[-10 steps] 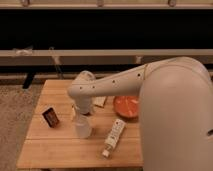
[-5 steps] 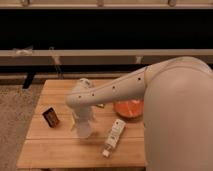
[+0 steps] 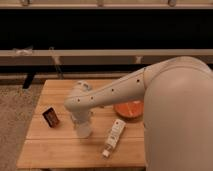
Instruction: Place the ceramic cup over the eraser
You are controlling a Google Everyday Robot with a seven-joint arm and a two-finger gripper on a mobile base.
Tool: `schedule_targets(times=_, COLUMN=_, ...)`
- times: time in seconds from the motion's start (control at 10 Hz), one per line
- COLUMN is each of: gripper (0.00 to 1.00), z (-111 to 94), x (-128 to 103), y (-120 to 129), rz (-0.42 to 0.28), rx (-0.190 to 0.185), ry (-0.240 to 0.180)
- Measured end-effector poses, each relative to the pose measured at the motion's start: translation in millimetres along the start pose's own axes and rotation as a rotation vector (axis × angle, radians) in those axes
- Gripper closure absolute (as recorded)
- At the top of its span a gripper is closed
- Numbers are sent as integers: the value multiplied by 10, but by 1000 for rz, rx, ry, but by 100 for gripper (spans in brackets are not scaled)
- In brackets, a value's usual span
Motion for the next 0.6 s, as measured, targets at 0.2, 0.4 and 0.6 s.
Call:
schedule_targets(times=0.2, gripper=100, z=-49, x=-39, y=24, rz=-10, rx=15, ry=-24)
schedule_targets(times=0.4, gripper=100, z=-187, x=-78, y=84, rz=-25, rx=18, ry=-50)
schedule_targets(times=0.6, gripper=100, z=-361, x=-91, y=138, rz=-53, rx=18, ry=-67)
